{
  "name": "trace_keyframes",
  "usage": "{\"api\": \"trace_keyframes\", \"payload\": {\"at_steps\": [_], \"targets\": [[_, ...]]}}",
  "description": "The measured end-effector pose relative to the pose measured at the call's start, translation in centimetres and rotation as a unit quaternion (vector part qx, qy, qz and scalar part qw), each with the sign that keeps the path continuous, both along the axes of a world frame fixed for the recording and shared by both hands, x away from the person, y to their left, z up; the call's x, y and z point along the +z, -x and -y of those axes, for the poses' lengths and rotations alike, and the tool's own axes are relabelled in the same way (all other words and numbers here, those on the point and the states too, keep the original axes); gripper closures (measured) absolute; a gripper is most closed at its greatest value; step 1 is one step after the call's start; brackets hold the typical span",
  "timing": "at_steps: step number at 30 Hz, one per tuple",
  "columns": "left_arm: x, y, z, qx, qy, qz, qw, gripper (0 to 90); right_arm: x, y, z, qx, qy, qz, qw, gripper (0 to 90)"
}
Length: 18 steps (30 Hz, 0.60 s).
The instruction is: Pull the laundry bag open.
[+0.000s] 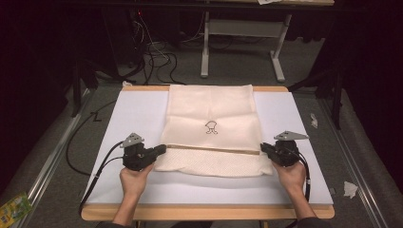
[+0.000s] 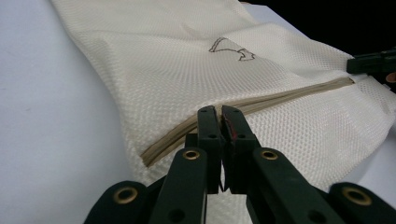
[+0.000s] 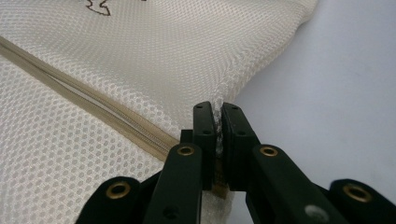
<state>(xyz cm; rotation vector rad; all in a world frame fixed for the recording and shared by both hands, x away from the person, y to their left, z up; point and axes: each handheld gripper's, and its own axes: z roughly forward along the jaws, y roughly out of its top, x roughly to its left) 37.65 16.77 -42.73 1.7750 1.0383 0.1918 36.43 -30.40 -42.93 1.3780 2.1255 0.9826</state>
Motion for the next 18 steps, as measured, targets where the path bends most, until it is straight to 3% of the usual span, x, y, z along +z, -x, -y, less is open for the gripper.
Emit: {"api": "trace_keyframes", "payload": {"at_steps": [3,5,7,14,18], "targets": [[0.1,0.0,-0.2,0.0,-0.001,0.002,1.0,87.6,0.7,-0.1,0.1,0.0,-0.006,0.0,1.0,86.5],[0.2,-0.1,-0.4,0.005,-0.005,0.003,1.0,87.6,1.2,0.0,-0.1,0.003,0.004,0.002,1.0,86.5],[0.1,-0.2,-0.9,0.011,0.004,-0.001,0.9999,87.5,1.6,-0.1,0.0,0.002,0.005,0.005,1.0,86.6],[0.2,-0.3,-1.4,0.013,0.003,-0.003,0.9999,87.5,1.7,-0.2,0.4,0.002,-0.014,0.005,0.9999,86.6],[0.1,-0.4,-1.5,0.016,0.003,-0.003,0.9999,87.5,1.8,-0.1,0.2,0.004,-0.011,0.006,0.9999,86.6]]}}
